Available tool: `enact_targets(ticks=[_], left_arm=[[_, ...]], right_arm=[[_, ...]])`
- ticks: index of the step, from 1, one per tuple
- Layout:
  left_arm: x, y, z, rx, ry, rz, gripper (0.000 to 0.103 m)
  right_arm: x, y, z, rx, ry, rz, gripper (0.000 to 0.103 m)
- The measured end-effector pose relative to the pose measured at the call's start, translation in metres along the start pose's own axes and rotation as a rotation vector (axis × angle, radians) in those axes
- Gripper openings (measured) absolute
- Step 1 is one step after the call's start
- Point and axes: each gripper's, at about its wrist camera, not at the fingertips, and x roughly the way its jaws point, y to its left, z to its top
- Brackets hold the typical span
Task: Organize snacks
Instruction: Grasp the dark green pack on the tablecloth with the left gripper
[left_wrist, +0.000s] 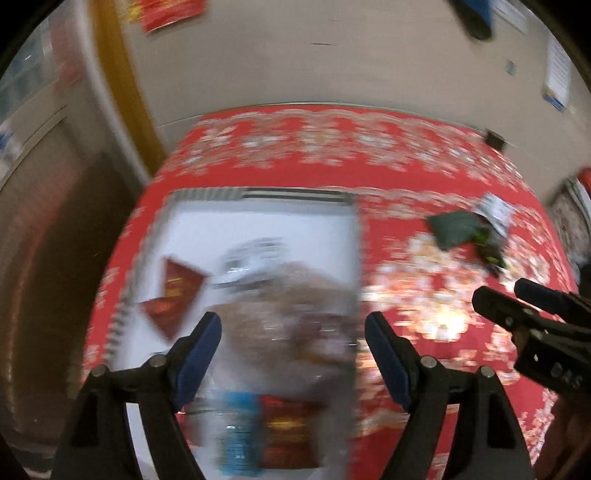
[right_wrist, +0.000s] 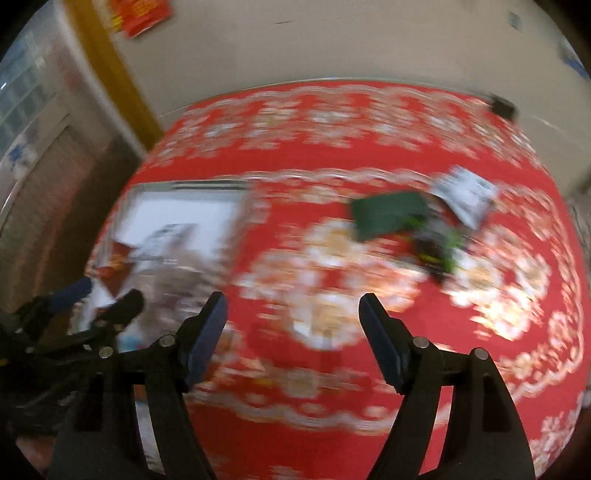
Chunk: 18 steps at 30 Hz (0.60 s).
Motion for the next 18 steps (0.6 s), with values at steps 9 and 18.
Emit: enact_targets(ticks=[9,18], left_arm=[[0.019,-0.087,-0.009,0.135,0.084,-0.087,0.083],[0.043,-0.100,0.009,0.162,0.124,-0.080,0.083]], right_arm=[[0.006,-0.104,0.008,0.005,-0.026,-0.041,0.074],[0.055,-0.094,0.052,-0.197,0.038,0.023,0.074]])
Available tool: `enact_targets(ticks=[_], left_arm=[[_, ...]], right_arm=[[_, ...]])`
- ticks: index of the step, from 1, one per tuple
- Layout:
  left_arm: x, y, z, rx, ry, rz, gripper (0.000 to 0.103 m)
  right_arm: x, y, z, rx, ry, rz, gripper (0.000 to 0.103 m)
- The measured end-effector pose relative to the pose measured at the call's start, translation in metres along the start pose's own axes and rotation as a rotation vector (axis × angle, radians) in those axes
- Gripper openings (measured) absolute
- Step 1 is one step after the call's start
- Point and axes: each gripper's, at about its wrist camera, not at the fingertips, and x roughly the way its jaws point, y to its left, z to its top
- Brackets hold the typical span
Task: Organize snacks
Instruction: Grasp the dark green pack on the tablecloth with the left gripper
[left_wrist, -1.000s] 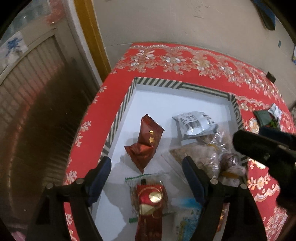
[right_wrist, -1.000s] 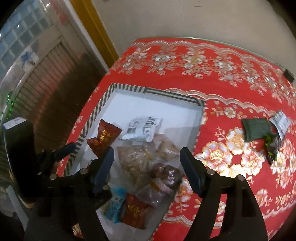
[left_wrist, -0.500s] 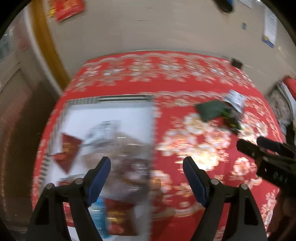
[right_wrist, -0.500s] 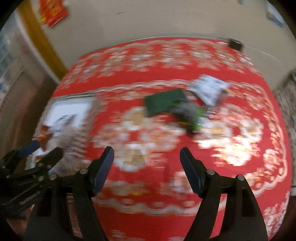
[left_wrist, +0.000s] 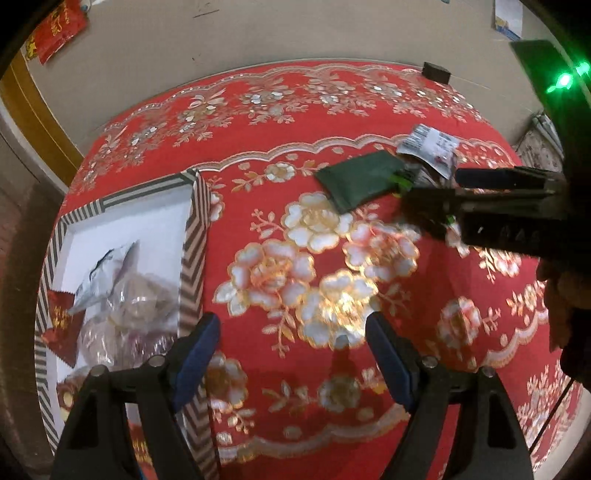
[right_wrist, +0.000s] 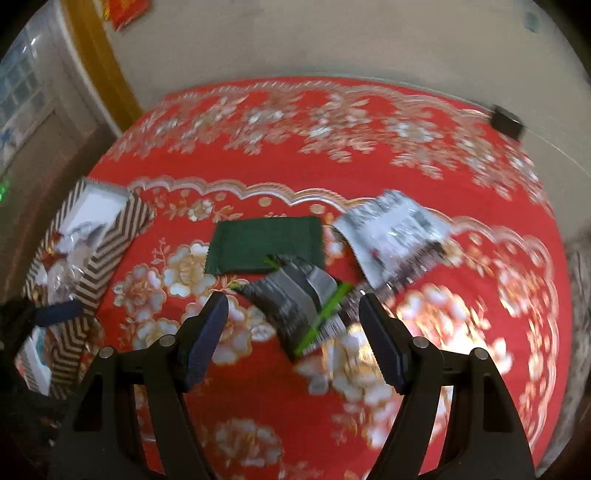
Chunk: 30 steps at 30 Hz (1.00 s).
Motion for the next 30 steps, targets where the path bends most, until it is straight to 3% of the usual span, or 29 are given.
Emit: enact_targets(ticks=[5,7,8,9,12,16,20,22,30], left_arm=[[0.011,0.009,0.007,-0.031,0.019,0.001,0.083],[0.014,0.011,0.008,-0.037,0.025,-0.002,0.083],[0.016,0.011,0.008,-0.038,0.030,-0.001,0.083],[0.018,0.011,0.009,-0.039,0.036,-0.002,0.083],[0.018,0.009,0.013,-0.028,0.030,-0.011,0.083],[0.018,0.003,0.041,0.030,-0.035,-0.034,0.083],[0.035,-0.013,0.088,0.148,-0.068,-0.110,0.084],[0.051,-0.028,0.106,0.244,-0.041,-0.172,0.084],[0.081,-0.070,0.118,0.483,-0.006,-0.180,0.084]], right_arm=[[0.028,0.002,0.008,-0.119,0.082,-0.013,0.074],[0.029,0.001,0.009,-0.140,0.076,-0.006,0.065],[0.028,0.000,0.009,-0.136,0.077,0.007,0.047],[0.028,-0.001,0.009,-0.128,0.082,0.029,0.037],[0.022,0.001,0.006,-0.114,0.073,0.024,0.025],[0.003,0.005,-0.015,-0.060,0.048,0.028,0.016],[-0.018,0.005,-0.047,0.024,0.025,0.045,0.016],[-0.029,0.003,-0.070,0.081,0.027,0.054,0.016],[-0.056,-0.015,-0.142,0.305,0.013,-0.006,0.016]])
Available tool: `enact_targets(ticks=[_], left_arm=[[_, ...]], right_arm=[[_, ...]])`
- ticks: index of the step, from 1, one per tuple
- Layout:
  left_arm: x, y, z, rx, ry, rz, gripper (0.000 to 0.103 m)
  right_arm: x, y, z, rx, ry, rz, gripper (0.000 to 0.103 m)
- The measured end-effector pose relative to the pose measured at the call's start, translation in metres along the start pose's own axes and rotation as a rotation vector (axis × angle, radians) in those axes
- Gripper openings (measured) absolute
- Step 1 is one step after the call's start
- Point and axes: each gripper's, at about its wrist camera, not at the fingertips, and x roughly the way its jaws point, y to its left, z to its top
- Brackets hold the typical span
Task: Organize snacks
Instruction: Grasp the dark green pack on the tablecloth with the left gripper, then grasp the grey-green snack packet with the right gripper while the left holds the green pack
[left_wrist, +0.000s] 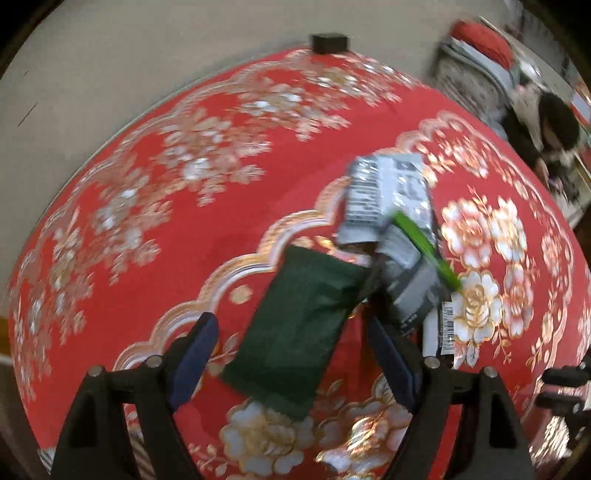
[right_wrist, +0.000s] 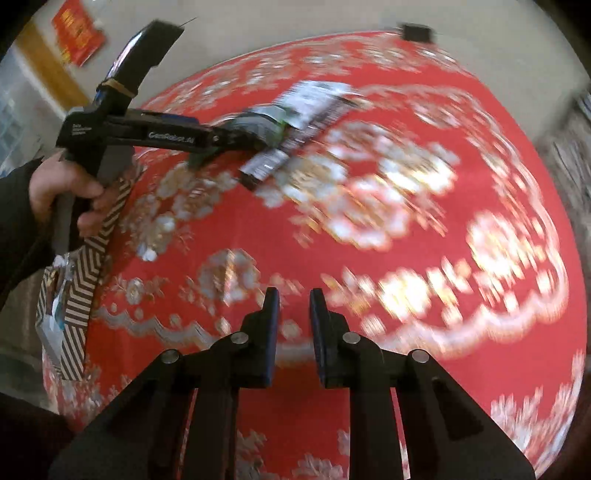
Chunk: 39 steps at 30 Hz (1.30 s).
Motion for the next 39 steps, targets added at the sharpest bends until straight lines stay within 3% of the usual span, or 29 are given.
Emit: enact_targets(ticks=[4,6,8,11,17,21,25,32,35,39], left_arm=[[0.004,0.003,0.000,-0.038,-0.004,-0.056,0.082],[0.001,0.002,-0.004,-0.035,-0.024,-0.053,0.071],[-0.005,-0.002,-0.008,-0.037,-0.038,-0.055,0.046],[-0.009,-0.006,-0.018,-0.044,-0.035,-0.059,0.046],[-0.029,-0.035,-0.063,-0.091,0.003,0.021,0.046],[-0.048,-0.058,-0.109,-0.180,0.010,0.029,0.046],[-0.061,-0.081,-0.135,-0.175,0.006,0.023,0.046],[-0.066,-0.095,-0.144,-0.141,-0.042,0.062,0.046],[-0.067,-0.095,-0.144,-0.155,-0.034,0.068,0.046],[-0.068,-0.094,-0.150,-0.218,-0.026,0.059,0.046]], right_arm=[[-0.006,-0.014,-0.023,0.089,0.008,-0.018,0.016],[-0.010,-0.018,-0.031,0.111,0.009,-0.023,0.016],[-0.016,-0.019,-0.037,0.124,0.002,-0.028,0.016],[-0.021,-0.020,-0.039,0.148,-0.009,-0.026,0.016],[-0.038,-0.015,-0.052,0.161,-0.036,-0.039,0.016],[-0.059,-0.006,-0.079,0.204,-0.070,-0.059,0.016],[-0.084,0.012,-0.118,0.291,-0.136,-0.061,0.016],[-0.088,0.038,-0.176,0.348,-0.156,-0.067,0.016],[-0.082,0.040,-0.180,0.340,-0.149,-0.040,0.016],[-0.090,0.038,-0.162,0.266,-0.183,-0.011,0.016]])
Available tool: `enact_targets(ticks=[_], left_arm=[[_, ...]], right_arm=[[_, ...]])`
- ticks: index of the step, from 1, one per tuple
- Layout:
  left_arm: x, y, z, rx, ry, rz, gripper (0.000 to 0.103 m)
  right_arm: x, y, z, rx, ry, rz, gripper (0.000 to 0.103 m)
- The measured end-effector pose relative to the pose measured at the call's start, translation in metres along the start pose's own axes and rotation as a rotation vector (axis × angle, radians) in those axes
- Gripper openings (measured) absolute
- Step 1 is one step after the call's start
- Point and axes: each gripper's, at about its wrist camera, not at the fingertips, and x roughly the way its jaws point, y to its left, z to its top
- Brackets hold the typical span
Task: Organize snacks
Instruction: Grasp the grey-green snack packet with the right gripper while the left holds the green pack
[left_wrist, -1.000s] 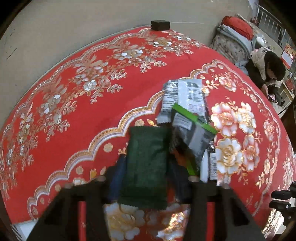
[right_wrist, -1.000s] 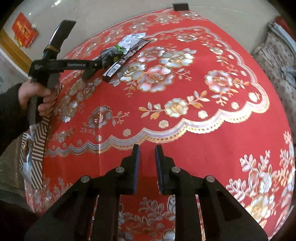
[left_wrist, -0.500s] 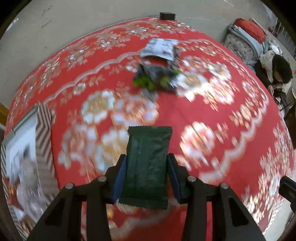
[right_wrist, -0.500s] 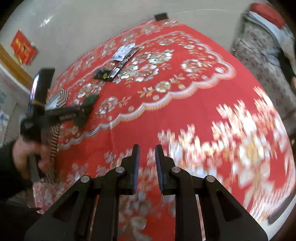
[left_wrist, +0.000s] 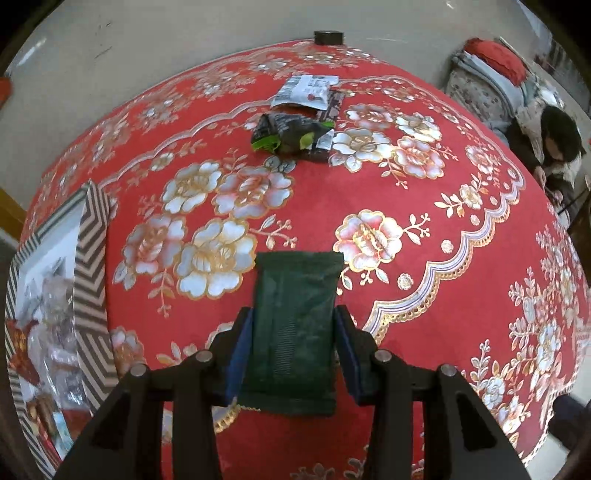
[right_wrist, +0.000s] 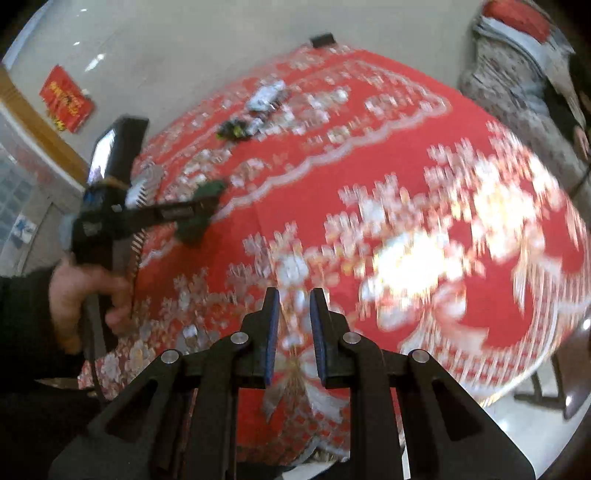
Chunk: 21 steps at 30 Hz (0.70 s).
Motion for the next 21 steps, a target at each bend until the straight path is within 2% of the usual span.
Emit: enact_targets(ticks=[3,8,10,12,13,15,17,18,21], left_arm=[[-0.002,0.002,-0.007,-0.060,0.008,-0.006,0.046],[-0.007,-0.001,-0.017,-0.097,0.001,-0.007,0.046],[-0.008,-0.006,-0.021,-0.079,-0.006,0.008,0.046],[-0.010,-0.009,-0.024,-0.078,-0.009,0.013,0.046],[-0.011,-0.010,-0.025,-0.083,-0.010,0.013,0.046],[-0.013,-0.009,-0.028,-0.100,-0.010,0.013,0.046],[-0.014,-0.009,-0.031,-0.104,-0.012,0.027,0.046],[-0.015,-0.008,-0.032,-0.101,-0.015,0.040,0.046],[-0.017,-0.001,-0.037,-0.127,-0.014,0.056,0.046]], right_arm=[[0.002,-0.003,0.026,-0.036,0.009,0.054,0.016],[0.018,-0.007,0.091,-0.085,0.011,0.064,0.016],[0.035,-0.004,0.125,-0.089,0.020,0.073,0.027],[0.052,0.003,0.155,-0.090,0.016,0.084,0.058],[0.059,0.005,0.165,-0.083,0.010,0.095,0.064],[0.075,0.012,0.184,-0.048,0.020,0.134,0.066],[0.098,0.030,0.200,-0.073,0.070,0.173,0.066],[0.108,0.055,0.204,-0.119,0.103,0.168,0.066],[0.131,0.145,0.207,-0.409,0.134,0.145,0.066]])
